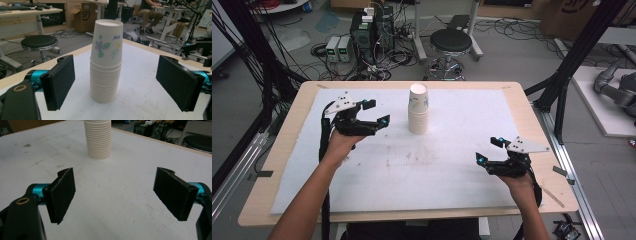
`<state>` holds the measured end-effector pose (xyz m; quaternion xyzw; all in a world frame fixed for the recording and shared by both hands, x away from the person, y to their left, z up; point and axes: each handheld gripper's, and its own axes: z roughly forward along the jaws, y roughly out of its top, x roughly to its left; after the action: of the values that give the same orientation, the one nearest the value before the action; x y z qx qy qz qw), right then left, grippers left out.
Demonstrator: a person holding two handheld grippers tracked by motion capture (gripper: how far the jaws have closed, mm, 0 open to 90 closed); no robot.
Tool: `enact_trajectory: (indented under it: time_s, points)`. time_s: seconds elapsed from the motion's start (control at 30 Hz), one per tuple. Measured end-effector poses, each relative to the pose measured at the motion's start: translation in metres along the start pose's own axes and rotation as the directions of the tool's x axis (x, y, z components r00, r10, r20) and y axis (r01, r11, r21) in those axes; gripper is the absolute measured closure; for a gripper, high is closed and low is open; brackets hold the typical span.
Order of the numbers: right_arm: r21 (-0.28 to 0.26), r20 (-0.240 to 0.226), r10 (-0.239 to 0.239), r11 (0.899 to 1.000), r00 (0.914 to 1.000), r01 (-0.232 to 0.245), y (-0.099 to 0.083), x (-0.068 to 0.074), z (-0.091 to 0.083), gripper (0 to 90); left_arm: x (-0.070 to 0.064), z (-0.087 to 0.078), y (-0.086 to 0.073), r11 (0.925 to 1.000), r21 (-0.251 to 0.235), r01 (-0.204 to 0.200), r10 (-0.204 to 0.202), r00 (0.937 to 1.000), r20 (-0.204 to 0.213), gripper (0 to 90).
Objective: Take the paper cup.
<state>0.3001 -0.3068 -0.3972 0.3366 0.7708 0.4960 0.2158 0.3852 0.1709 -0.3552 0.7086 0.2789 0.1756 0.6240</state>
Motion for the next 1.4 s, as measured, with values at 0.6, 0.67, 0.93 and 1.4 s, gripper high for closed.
enact_trajectory:
  time_s: [0.6,0.67,0.93,1.4]
  points:
    - [-0.011,-0.007,0.004,1.000,1.0000,-0.004,0.001,-0.001,-0.001,18.1,0.011,0.076,0.034,0.9964,0.085,-0.003,0.001,0.9998,0.021,15.6]
    - [-0.014,-0.009,0.002,1.000,1.0000,-0.002,0.001,-0.001,-0.001,18.1,0.011,0.080,0.036,0.9956,0.094,-0.001,-0.001,0.9998,0.019,15.6]
    - [-0.020,-0.012,0.002,1.000,0.9999,-0.002,0.002,-0.001,-0.003,18.1,0.013,0.106,0.043,0.9928,0.119,-0.013,0.011,0.9999,0.013,15.6]
    - [-0.025,-0.013,0.011,1.000,0.9999,-0.011,0.001,-0.002,-0.005,18.1,0.015,0.134,0.034,0.9869,0.161,0.013,-0.018,0.9995,0.027,21.1]
